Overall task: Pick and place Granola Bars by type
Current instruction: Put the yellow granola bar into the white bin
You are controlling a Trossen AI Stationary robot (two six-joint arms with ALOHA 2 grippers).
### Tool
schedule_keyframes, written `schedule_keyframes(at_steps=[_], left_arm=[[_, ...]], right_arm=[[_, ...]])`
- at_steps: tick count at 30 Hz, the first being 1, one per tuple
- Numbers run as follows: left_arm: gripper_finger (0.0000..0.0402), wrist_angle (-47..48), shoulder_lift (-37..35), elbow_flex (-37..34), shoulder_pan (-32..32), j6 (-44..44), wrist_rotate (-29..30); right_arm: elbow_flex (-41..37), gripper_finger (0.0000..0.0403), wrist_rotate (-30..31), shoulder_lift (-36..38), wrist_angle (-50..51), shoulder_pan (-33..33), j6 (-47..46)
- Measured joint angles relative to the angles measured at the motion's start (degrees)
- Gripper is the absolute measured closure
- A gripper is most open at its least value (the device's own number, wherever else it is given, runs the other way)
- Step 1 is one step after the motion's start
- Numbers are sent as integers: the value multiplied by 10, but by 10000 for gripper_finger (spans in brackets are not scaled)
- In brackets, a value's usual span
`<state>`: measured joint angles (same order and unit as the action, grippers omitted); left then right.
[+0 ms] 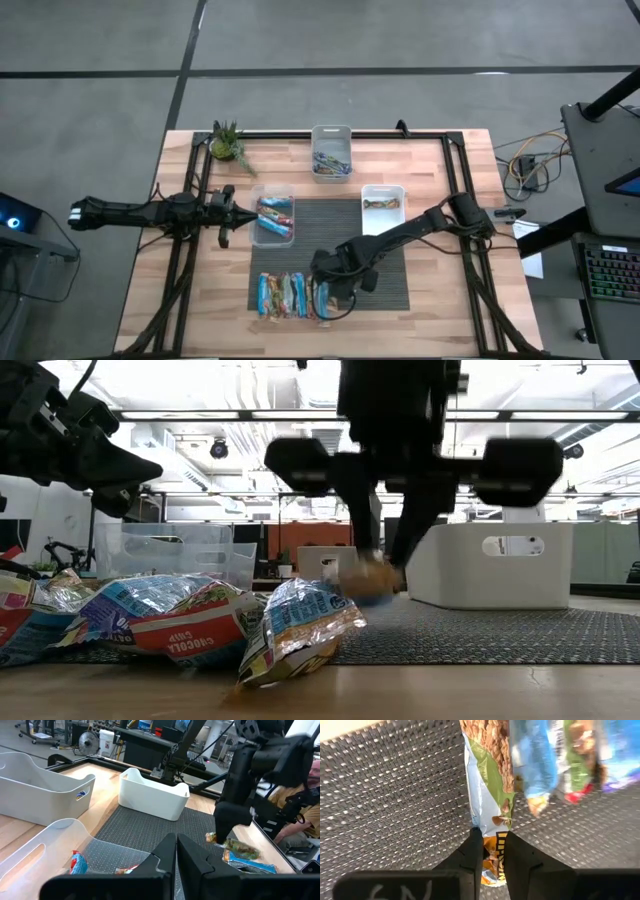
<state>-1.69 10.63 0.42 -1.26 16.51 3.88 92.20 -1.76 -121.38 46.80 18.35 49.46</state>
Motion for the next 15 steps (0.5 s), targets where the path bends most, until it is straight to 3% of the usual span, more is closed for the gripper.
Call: schedule_keyframes(at_steps=[15], left_arm=[[402,0,0,0,0,0,0]], right_arm=[[0,351,0,137,76,-6,-84]])
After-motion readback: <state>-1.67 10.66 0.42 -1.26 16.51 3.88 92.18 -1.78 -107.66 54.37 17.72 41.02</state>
